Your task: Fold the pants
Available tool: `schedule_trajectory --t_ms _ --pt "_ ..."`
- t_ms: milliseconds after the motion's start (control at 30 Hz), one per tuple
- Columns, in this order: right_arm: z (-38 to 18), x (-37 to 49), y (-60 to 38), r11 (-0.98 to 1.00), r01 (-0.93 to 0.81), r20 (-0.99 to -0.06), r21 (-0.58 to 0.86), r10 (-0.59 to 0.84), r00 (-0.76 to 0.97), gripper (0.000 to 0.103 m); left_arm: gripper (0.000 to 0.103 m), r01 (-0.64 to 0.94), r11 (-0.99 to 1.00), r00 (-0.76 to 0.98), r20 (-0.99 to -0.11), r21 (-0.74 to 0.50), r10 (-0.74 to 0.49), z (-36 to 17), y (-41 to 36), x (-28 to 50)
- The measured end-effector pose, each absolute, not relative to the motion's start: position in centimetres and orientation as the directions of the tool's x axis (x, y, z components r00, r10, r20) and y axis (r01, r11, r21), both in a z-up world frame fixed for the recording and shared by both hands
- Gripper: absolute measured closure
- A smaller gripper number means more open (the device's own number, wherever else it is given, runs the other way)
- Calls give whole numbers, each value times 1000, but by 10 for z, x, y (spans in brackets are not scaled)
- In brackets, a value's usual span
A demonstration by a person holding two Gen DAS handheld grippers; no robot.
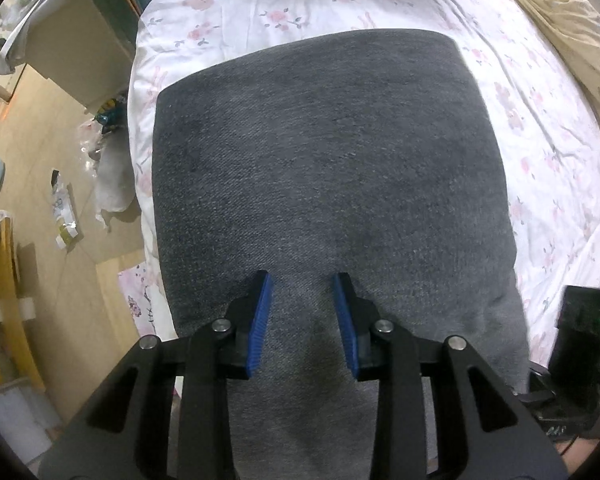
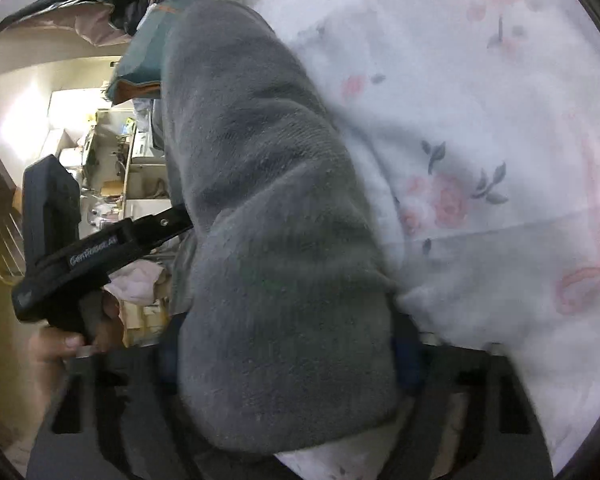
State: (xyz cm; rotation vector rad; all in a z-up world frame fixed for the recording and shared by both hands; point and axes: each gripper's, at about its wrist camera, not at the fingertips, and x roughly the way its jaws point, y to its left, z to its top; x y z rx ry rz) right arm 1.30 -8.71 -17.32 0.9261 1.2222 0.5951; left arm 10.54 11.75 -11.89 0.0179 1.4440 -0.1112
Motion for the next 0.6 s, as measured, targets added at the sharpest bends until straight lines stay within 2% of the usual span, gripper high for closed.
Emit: schedule_trajectory --t_ms 67,167,267,367,400,433,500,600 --pt "-153 15 -99 509 46 -498 859 813 300 53 71 106 993 149 -987 -44 -59 -112 114 104" --pt "-130 31 -118 510 9 -485 860 813 324 55 69 168 986 232 -972 0 -40 -96 93 96" --pt "-111 63 -153 545 -30 -507 838 797 329 55 69 200 978 258 -959 -64 -115 -88 79 97" --pt "-106 103 -187 579 -58 -541 813 789 290 56 67 165 974 304 -932 -153 -198 -76 80 103" --pt "-104 114 -200 597 -76 -556 798 780 285 56 58 144 975 333 -919 -172 -211 -69 84 107" --pt "-104 129 -213 611 -93 -568 786 774 280 56 44 129 976 354 -911 -177 -212 -64 87 109" --pt "-108 151 -232 629 -100 -590 771 764 261 56 26 97 980 401 -894 -173 -198 -55 96 116" --pt "-140 163 -252 602 -46 -586 797 789 185 55 22 62 976 417 -883 -210 -217 -55 112 131"
